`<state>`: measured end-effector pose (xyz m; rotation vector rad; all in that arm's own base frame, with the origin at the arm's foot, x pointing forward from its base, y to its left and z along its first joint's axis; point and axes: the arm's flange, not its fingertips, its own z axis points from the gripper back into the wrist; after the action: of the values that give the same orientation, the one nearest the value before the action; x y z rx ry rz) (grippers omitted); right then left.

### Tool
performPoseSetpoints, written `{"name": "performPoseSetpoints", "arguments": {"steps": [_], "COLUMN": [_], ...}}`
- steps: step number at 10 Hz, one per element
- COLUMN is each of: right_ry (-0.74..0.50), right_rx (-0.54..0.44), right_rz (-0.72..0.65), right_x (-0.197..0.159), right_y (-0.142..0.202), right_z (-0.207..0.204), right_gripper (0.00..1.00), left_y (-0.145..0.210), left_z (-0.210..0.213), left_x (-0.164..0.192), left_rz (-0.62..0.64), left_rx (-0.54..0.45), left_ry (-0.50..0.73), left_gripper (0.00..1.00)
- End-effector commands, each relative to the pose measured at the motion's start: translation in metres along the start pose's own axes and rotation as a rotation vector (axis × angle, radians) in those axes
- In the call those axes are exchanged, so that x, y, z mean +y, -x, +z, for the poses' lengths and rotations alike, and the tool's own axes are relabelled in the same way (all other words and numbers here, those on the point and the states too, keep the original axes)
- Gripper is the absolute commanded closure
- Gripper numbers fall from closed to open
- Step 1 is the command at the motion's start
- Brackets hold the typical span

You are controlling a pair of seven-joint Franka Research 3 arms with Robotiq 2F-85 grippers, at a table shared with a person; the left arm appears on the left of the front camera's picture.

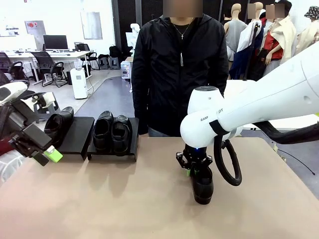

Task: Organize the shoes by placing them on the stand.
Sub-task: Pick up one Shoe and place it in the middle of the table.

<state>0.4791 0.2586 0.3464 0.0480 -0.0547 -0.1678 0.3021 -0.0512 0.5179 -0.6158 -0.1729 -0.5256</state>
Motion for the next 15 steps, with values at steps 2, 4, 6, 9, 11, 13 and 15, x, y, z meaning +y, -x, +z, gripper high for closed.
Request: {"name": "performPoseSetpoints", "arguments": {"steps": [2,4,6,9,11,13,15], "right_ry": [0.047,0.036,0.135,0.1,0.123,0.123,0.126], "right_rx": [-0.057,0.034,0.034,-0.121,-0.045,-0.045,-0.06], "right_rz": [-0.035,0.018,0.04,-0.026,0.005,0.005,-0.006], "right_x": [-0.005,-0.024,-0.05,-0.06,-0.058,-0.058,-0.063], "right_y": [0.005,0.006,0.039,0.103,0.087,0.087,0.095], "right_z": [0.007,0.027,0.093,0.126,0.136,0.136,0.129], "right_gripper": [1.0,1.0,1.0,1.0,1.0,1.0,1.0], "left_y": [0.0,0.0,0.0,0.0,0.0,0.0,0.0], "left_z": [0.003,0.003,0.003,0.003,0.003,0.003,0.003], "left_x": [0.0,0.0,0.0,0.0,0.0,0.0,0.0], "left_rz": [0.007,0.007,0.007,0.007,0.007,0.007,0.007], "left_rx": [0.003,0.003,0.003,0.003,0.003,0.003,0.003], "left_ry": [0.01,0.01,0.01,0.01,0.01,0.01,0.01], "left_gripper": [0.0,0.0,0.0,0.0,0.0,0.0,0.0]}}
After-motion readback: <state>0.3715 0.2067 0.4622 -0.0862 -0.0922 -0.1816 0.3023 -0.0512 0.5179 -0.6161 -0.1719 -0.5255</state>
